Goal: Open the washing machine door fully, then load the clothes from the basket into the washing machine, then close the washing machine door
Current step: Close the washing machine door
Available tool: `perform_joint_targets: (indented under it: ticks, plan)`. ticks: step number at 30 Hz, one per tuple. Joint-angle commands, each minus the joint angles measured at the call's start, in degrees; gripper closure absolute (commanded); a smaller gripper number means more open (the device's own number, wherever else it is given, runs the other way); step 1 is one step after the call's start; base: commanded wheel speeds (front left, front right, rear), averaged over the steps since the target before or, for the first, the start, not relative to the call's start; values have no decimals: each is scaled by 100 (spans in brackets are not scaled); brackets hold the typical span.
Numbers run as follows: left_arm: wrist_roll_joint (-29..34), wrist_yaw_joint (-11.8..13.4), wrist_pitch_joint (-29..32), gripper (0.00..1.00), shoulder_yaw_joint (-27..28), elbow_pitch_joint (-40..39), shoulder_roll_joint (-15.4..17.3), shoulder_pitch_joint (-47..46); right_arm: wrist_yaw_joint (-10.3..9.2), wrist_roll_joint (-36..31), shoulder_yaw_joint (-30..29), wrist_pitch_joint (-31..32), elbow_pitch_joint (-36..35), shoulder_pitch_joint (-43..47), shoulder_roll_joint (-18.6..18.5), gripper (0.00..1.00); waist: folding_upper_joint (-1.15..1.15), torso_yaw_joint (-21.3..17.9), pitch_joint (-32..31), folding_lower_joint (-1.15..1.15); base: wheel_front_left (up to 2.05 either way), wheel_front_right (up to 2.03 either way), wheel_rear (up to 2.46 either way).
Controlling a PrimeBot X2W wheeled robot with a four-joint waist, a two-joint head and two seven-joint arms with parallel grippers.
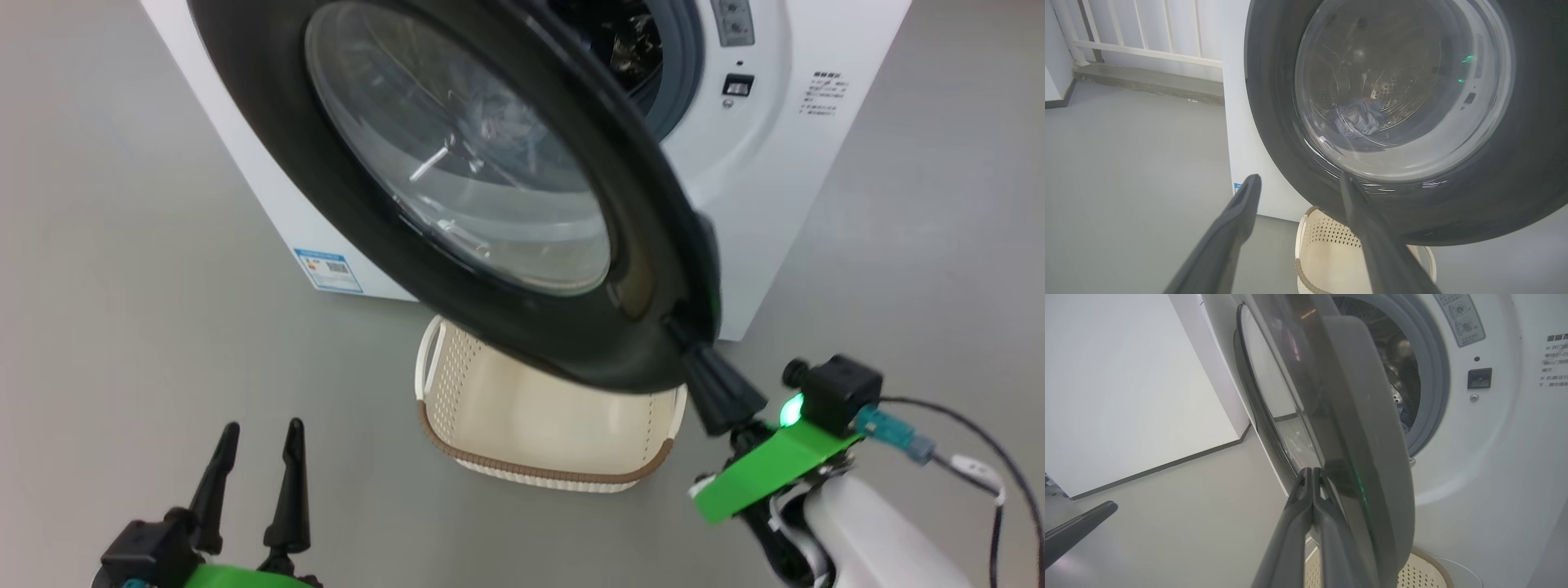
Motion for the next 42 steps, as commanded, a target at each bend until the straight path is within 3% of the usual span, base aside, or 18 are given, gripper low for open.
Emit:
perform_joint_targets:
  ticks: [1,32,42]
  plan:
    - [83,-12,-37,0,161,-179,58,-247,-1,-79,-107,-53,-108,-251,-11,100,0,41,149,0,0,0,0]
    - [-45,-12,-37,0,-246,-513,-169,-1206,-1,-394,-2478,-53,509,-2299,-289,100,0,735,1372,0,0,0,0]
    - [-82,-12,-37,0,-284,-462,-207,-1379,-1,-534,-2668,-53,567,-2631,-290,100,0,802,1555,0,0,0,0]
